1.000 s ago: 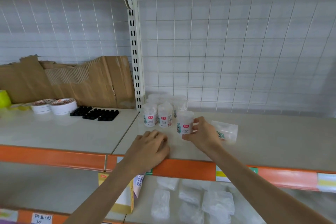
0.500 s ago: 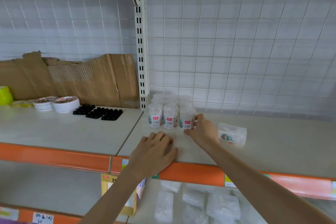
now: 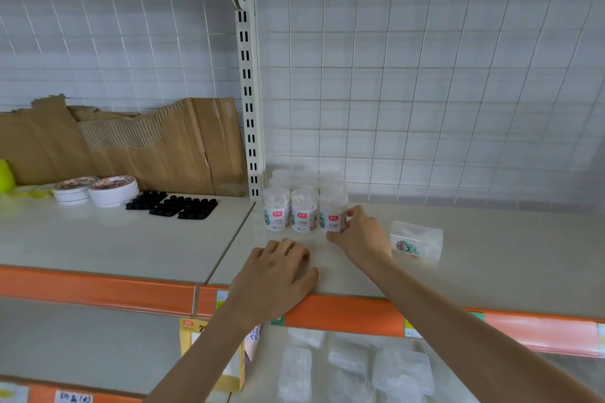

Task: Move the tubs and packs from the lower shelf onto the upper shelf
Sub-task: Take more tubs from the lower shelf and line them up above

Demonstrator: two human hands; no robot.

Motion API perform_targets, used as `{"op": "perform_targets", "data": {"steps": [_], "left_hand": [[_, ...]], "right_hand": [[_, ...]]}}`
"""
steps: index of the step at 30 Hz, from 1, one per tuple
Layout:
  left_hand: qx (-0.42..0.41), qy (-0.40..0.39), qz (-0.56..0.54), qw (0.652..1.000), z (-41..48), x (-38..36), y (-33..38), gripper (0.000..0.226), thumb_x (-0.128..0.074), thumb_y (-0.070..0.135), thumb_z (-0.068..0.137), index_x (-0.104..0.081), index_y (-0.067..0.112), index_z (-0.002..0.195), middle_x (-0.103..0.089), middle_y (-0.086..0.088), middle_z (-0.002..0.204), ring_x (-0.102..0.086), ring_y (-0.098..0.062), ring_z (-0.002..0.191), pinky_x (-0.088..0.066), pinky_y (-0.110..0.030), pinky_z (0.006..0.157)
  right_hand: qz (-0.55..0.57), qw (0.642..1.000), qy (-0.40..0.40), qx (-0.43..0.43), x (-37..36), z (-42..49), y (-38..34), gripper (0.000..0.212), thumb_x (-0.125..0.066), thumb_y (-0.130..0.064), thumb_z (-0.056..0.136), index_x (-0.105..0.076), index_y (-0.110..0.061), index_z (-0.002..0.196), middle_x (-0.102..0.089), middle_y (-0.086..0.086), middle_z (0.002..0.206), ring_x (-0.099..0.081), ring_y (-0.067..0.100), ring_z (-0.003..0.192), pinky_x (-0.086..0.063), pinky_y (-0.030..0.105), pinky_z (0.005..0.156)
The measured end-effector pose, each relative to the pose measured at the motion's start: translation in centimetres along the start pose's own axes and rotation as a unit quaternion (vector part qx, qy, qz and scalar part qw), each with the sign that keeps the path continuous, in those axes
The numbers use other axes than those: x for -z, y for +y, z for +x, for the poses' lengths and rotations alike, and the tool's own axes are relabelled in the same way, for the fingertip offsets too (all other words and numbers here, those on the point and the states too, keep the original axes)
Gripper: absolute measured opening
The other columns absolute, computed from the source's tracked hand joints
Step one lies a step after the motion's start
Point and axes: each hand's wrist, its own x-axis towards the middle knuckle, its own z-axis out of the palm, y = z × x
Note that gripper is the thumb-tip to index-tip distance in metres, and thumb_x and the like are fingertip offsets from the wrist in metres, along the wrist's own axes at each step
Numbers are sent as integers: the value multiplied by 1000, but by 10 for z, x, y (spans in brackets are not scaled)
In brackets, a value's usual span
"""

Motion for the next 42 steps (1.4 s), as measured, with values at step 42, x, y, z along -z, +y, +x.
{"op": "perform_targets", "data": {"steps": [42], "left_hand": [[132,-92,-616,771,22,40,28,49,-57,51,88,-68,14,116,-72,-14,109,-70,-25,95,-57,-34,82]], "right_hand": [[289,917,-176,211,73,-38,18,69,-89,-2,64,-58,-25,121,-67,-1,117,-63,12,108,-53,30,93]]}}
